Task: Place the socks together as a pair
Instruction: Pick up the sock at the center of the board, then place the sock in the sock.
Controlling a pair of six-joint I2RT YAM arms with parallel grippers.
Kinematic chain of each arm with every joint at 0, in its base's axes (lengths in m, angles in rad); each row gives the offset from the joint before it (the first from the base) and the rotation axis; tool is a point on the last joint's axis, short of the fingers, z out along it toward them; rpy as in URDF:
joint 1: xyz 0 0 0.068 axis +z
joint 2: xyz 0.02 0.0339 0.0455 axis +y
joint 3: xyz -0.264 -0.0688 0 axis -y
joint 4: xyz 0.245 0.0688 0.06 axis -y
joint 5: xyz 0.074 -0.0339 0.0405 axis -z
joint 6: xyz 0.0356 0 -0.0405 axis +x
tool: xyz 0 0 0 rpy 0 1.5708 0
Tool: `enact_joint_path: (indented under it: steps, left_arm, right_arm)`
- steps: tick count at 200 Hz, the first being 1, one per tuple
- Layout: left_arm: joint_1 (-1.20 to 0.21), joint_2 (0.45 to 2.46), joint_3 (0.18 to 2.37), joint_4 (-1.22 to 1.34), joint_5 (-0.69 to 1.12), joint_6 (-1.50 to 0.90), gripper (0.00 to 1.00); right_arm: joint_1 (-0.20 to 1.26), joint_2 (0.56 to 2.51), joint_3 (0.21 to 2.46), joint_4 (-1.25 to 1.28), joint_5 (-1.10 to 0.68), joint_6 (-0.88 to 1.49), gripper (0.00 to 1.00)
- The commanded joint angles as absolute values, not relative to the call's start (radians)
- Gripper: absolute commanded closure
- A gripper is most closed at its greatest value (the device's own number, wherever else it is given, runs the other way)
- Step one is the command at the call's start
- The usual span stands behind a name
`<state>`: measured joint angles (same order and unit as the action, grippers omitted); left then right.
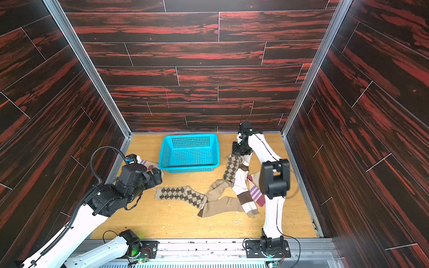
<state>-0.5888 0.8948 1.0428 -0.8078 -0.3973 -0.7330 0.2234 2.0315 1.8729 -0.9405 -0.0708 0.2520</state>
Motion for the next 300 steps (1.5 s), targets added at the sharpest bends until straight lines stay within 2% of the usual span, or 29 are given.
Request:
enact_joint_path:
  steps: [1,52,78,109,131,157,196,210,268,300]
  left_arm:
    - [-0.591,0.901,1.037,-0.761,-0.361,-0.723,0.04]
    - [-0.59,0.953,1.056,-0.647,-0.252,-0.722,0.04]
    - [-0.591,0.948,1.052,-0.587,-0.241,-0.748,0.03]
    - [-0.591,0.925,1.104,-0.656,-0.307,-0.75,0.03]
    - [-0.588,0.877,1.112,-0.682,-0.375,-0.74,0.03]
    - [-0.588,0.893,1.115,-0.739,-0.368,-0.715,0.04]
    - [-0.591,0.95,0.982,-0.684,-0.166,-0.797,0.07]
    - [-0.603,0.968,0.909,-0.639,-0.11,-0.837,0.09]
    - [-0.78,1.104,0.835,-0.584,-0.02,-0.855,0.1]
    - [-0.88,1.191,0.855,-0.534,0.12,-0.885,0.1]
  right_arm:
    - [0.224,1.875,1.838,-0.968,-0.158,0.278,1.0]
    - [0.234,1.637,1.823,-0.989,-0.463,0.46,1.0]
    - [0.316,1.566,1.86,-1.011,-0.557,0.572,1.0]
    - [0.449,1.526,1.856,-0.971,-0.612,0.746,1.0]
    - [0.498,1.49,1.752,-0.858,-0.65,0.853,1.0]
    - [0.498,1.476,1.551,-0.826,-0.575,0.846,1.0]
    - [0.493,1.563,1.237,-0.73,-0.378,0.79,1.0]
    - [0.488,1.621,1.193,-0.71,-0.265,0.772,1.0]
    - [0.478,1.7,1.151,-0.681,-0.085,0.718,1.0]
    - [0.471,1.704,1.167,-0.7,-0.068,0.641,0.69]
